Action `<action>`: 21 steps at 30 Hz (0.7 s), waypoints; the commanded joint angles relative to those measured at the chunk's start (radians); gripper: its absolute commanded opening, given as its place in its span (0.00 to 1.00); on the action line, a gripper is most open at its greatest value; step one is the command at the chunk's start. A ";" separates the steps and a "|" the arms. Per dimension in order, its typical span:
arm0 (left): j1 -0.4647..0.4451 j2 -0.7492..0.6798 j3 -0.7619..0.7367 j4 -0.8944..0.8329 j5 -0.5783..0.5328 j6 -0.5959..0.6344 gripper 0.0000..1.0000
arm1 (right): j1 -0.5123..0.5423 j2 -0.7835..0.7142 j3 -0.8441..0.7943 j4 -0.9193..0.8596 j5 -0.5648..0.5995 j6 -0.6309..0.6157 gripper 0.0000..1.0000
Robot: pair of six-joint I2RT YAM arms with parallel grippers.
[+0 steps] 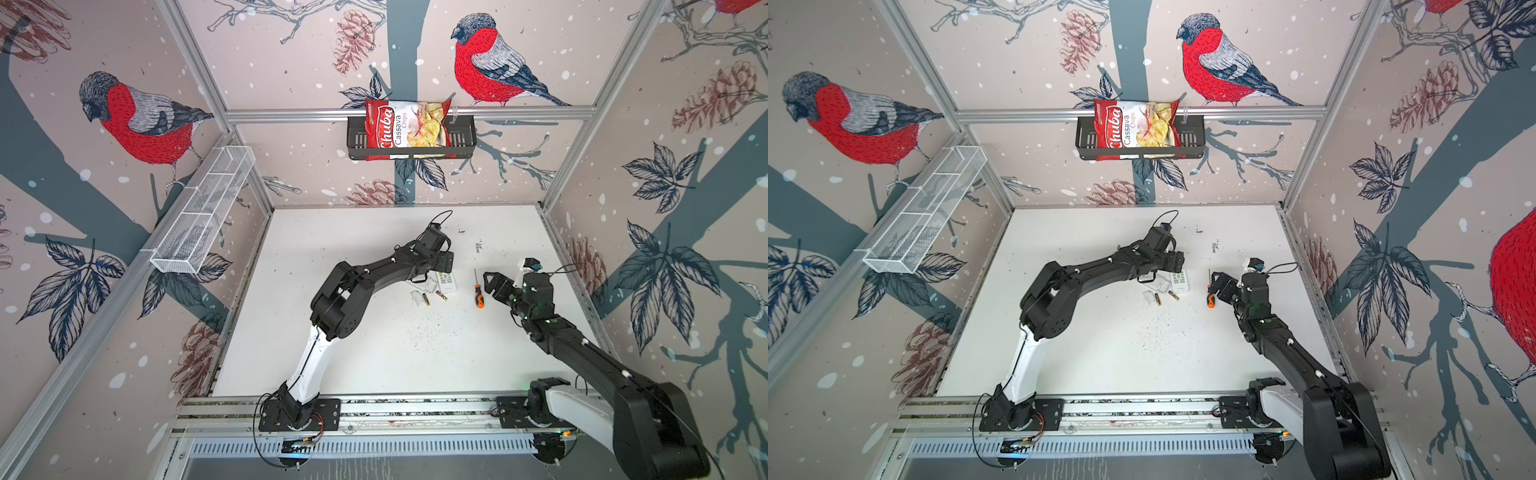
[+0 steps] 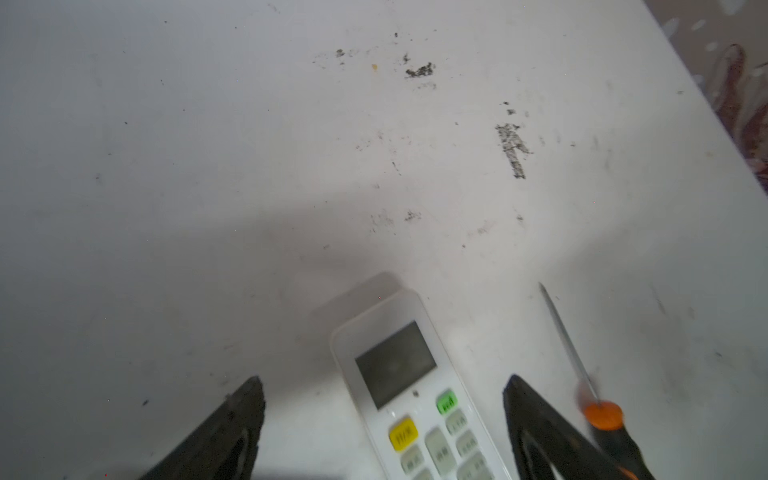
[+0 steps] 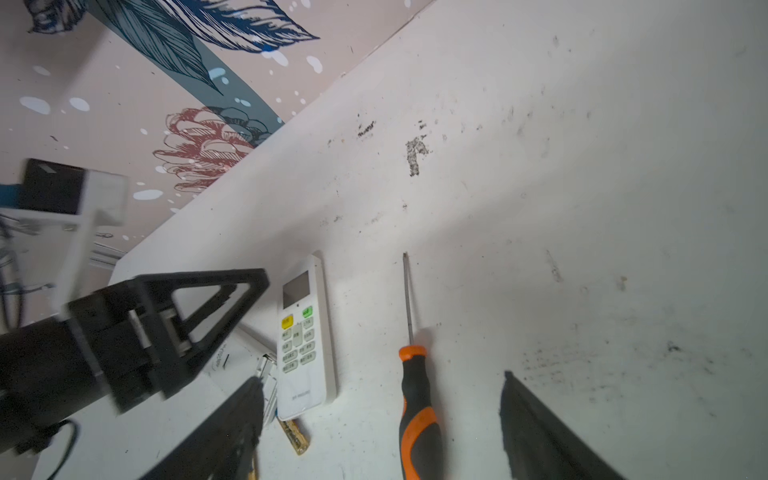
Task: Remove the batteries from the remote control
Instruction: 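Lower the left gripper onto the white remote and grasp it while the right withdraws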
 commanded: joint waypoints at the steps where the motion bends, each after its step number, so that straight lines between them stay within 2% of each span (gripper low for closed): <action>1: -0.013 0.059 0.081 -0.118 -0.053 -0.033 0.89 | 0.003 -0.034 -0.010 0.015 -0.009 0.025 0.89; 11: -0.056 0.194 0.273 -0.220 -0.103 -0.071 0.88 | 0.043 -0.075 -0.001 -0.014 0.024 0.017 0.93; 21: -0.069 0.224 0.286 -0.240 -0.115 -0.087 0.79 | 0.059 -0.108 -0.004 -0.023 0.022 0.016 0.95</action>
